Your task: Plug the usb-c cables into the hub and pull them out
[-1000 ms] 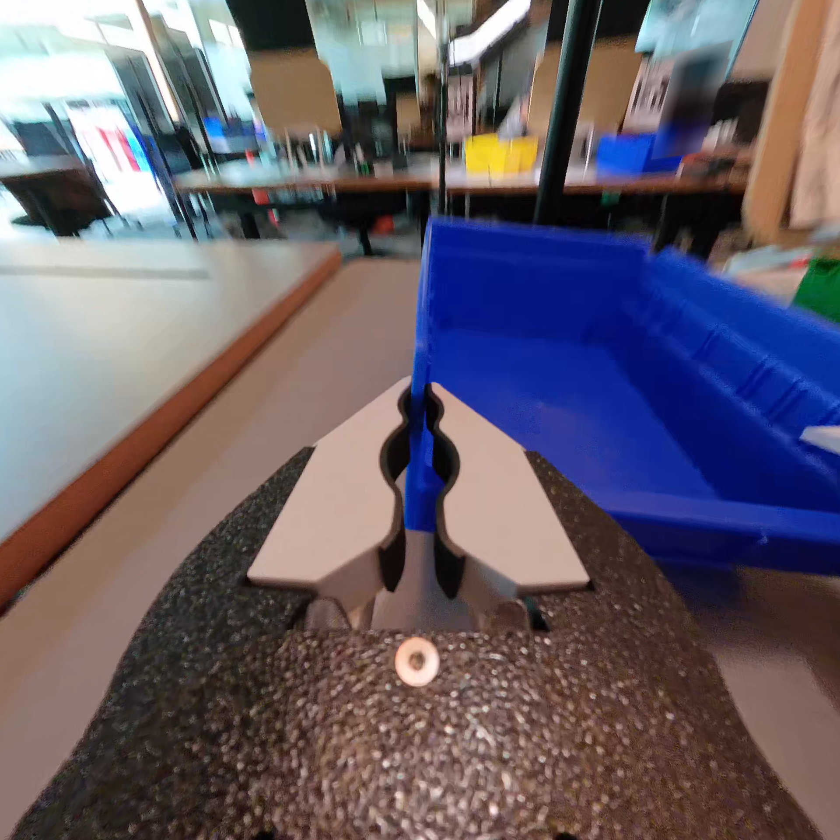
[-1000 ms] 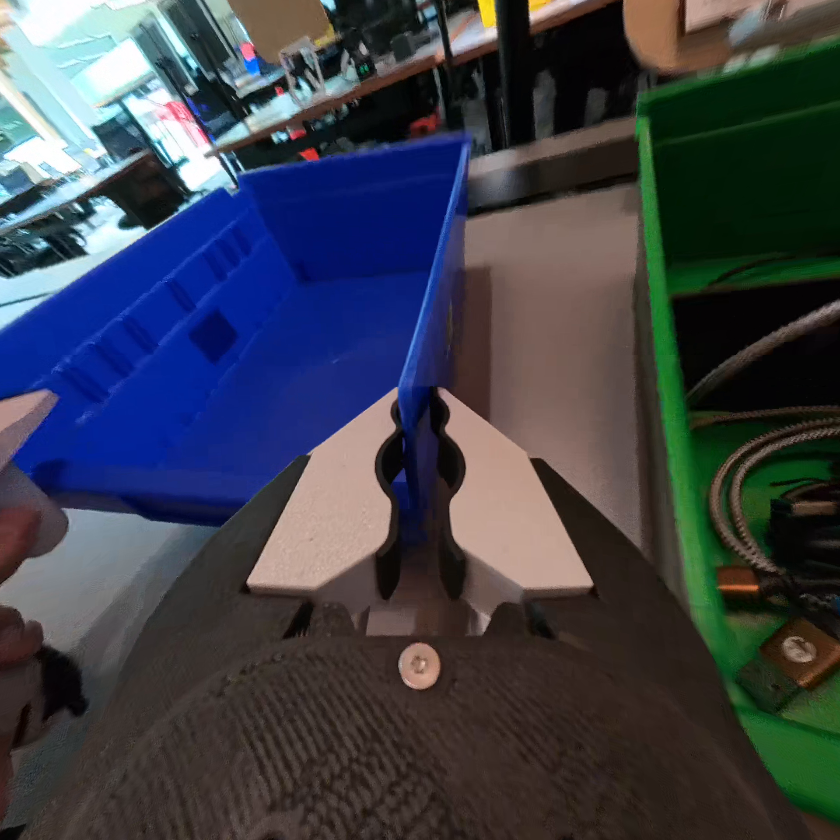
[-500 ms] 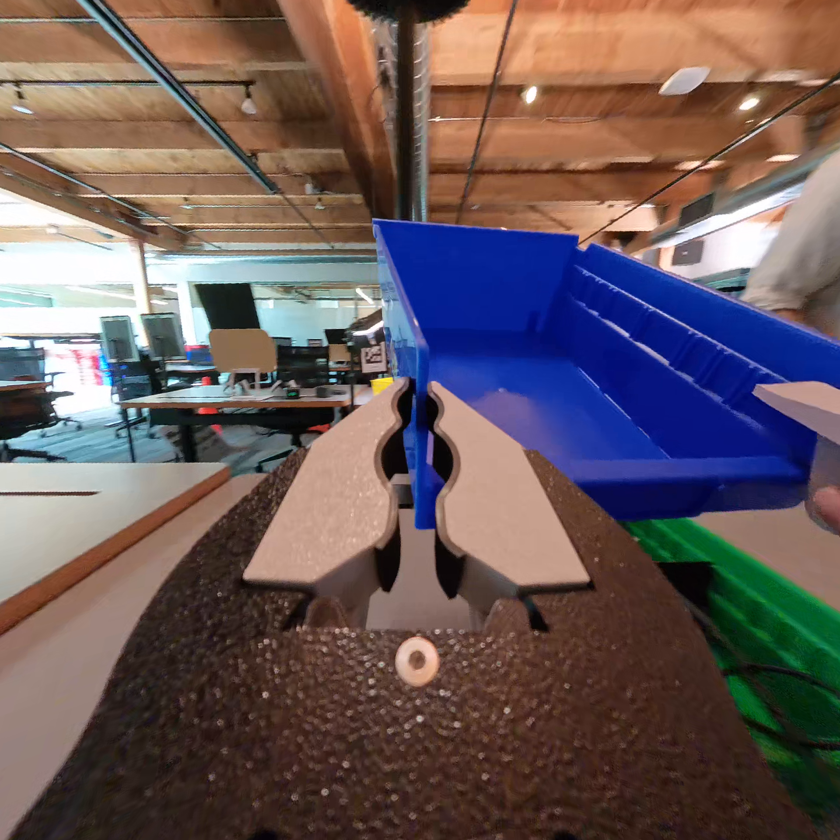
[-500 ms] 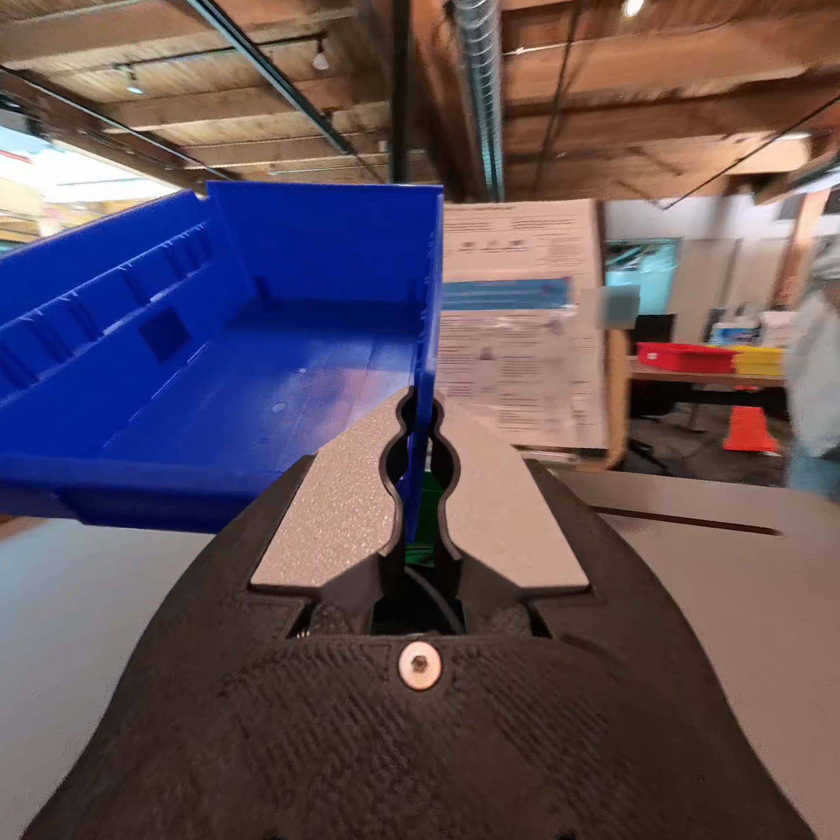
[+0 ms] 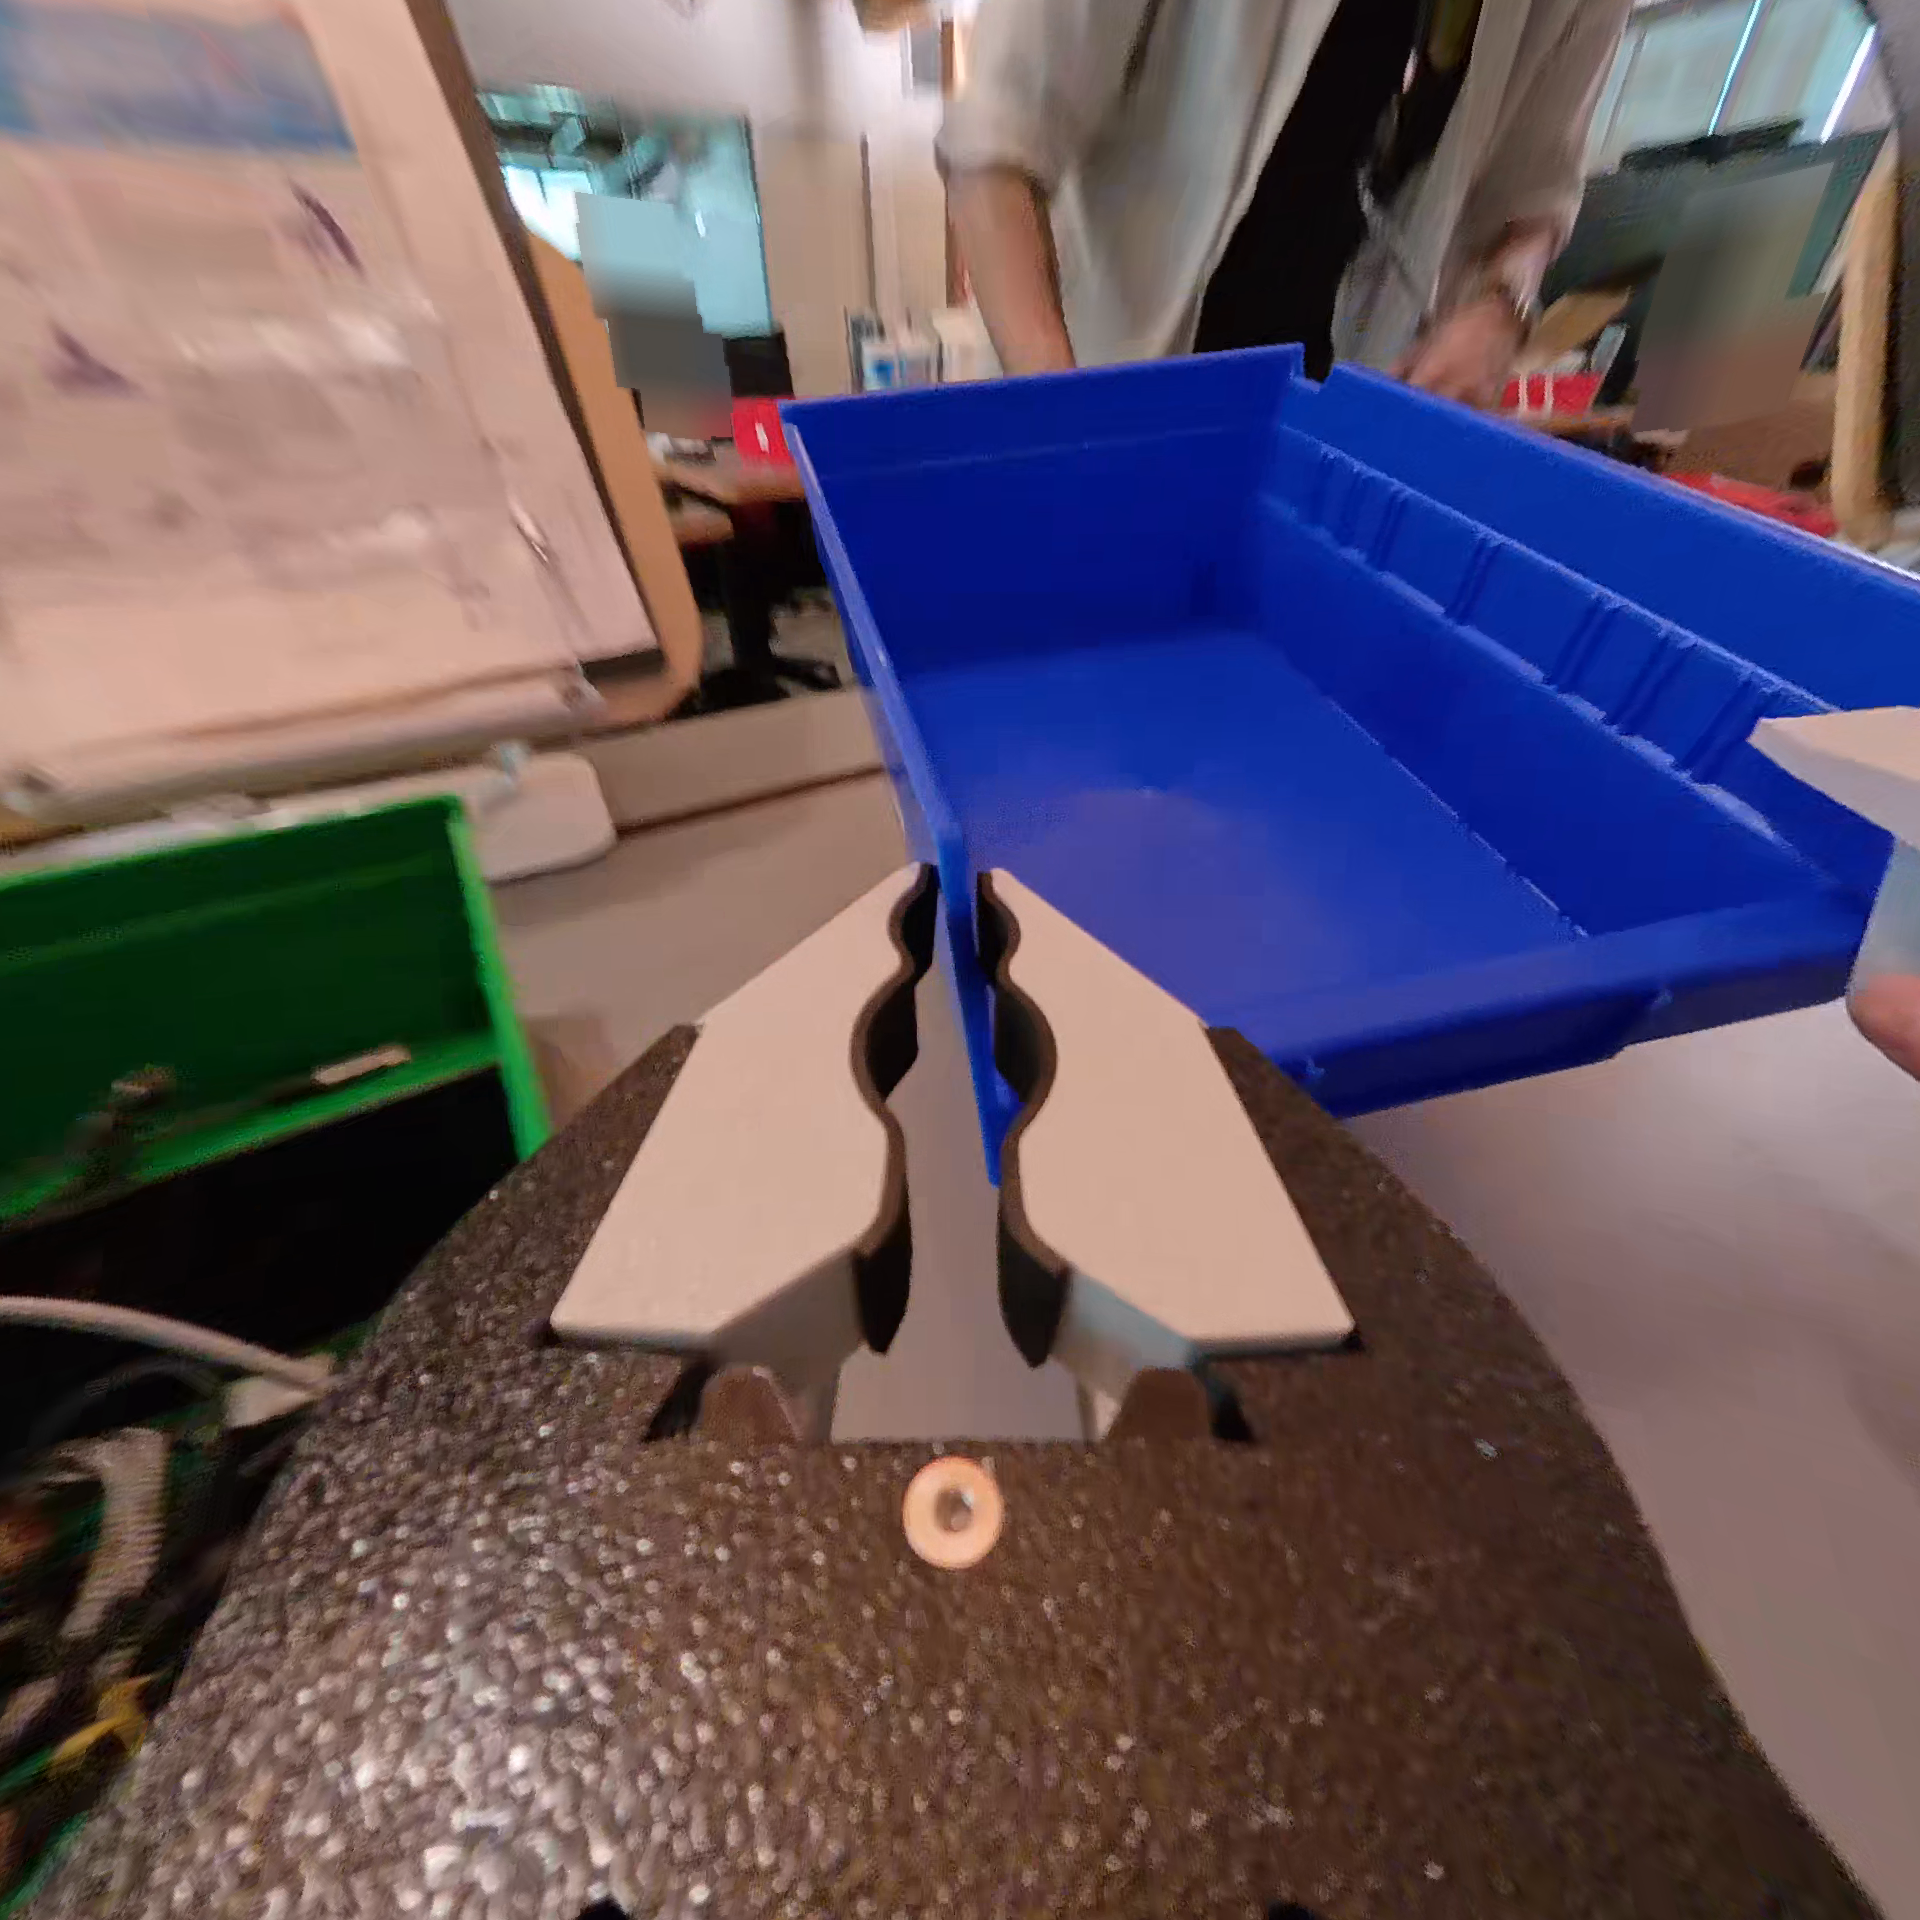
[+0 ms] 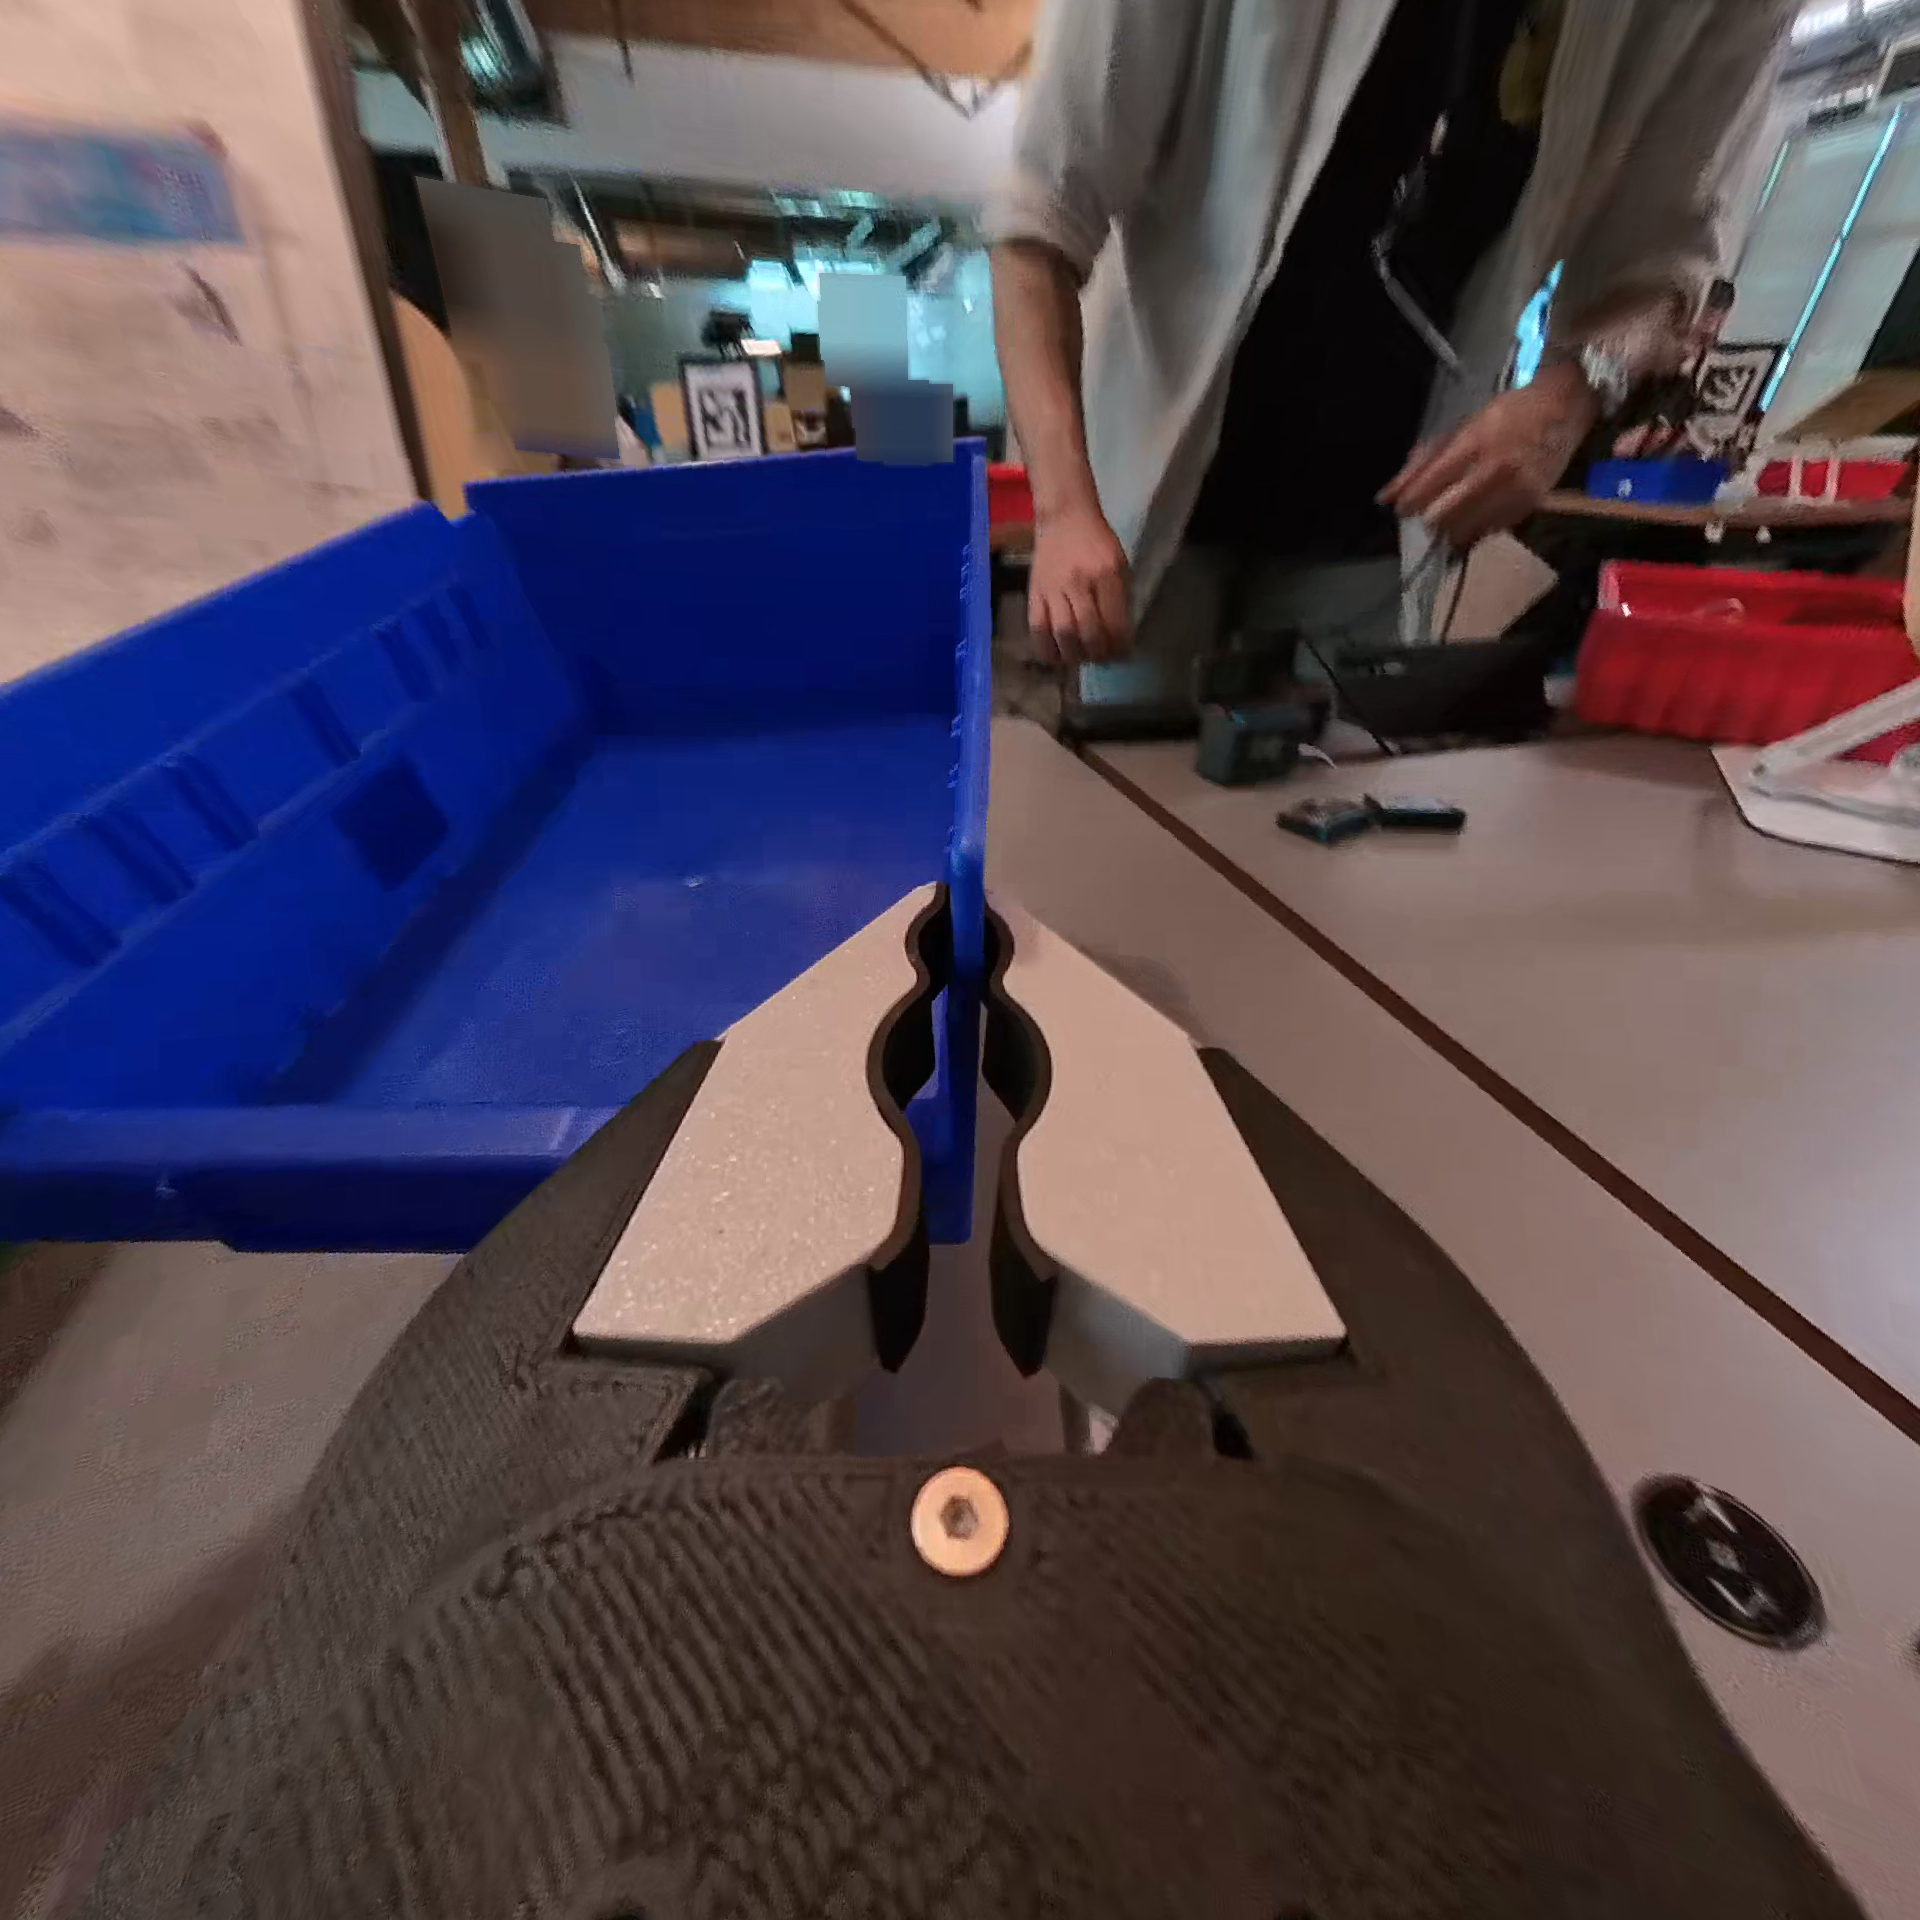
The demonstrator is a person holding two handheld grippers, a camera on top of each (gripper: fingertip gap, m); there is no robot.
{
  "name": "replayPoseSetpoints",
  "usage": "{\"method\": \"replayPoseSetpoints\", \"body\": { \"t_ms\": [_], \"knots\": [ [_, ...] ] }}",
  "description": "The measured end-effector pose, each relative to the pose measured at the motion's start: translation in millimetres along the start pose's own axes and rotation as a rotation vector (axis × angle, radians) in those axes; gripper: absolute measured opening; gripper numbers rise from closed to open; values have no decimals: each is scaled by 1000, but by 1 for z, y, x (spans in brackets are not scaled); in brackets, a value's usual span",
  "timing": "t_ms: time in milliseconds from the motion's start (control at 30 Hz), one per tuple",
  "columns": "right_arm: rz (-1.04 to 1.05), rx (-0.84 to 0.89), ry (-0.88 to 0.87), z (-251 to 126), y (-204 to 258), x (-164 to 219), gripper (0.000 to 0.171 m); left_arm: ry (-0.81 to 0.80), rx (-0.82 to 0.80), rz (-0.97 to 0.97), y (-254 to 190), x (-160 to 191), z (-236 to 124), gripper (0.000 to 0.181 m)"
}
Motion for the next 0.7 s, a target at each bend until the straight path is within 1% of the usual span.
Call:
{"method": "replayPoseSetpoints", "body": {
  "t_ms": [100,267,333,400,467,500,567,633,700],
  "knots": [
    [-8,21,68,8,-16,24,0,99,12,5,-14,25,21,5],
    [26,12,127,20,-32,54,0,200,85,39,-25,46,32,9],
    [28,8,158,24,-33,59,0,196,142,43,-24,37,19,20],
    [14,2,133,27,-35,58,1,108,231,38,-19,10,-10,27],
    [8,8,172,33,-35,61,1,38,216,100,6,-16,-45,29],
    [4,6,177,36,-35,61,1,9,173,139,26,-26,-63,32],
    [-8,2,172,42,-35,60,1,-20,42,177,79,-37,-94,37],
    [-20,-2,198,51,-35,62,1,23,-115,174,141,-35,-120,43],
    [-34,-20,216,61,-33,64,1,105,-224,117,194,-21,-142,58]
  ]
}}
Point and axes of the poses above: each gripper's, where its closed fingertips meet, z out along the fingers, x out of its underside, y = z × x across the jaws, the point moved 7 cm from there along -z, back along the fingers, and after that the axes turned 4 degrees about -z, right-handed, at the moved point
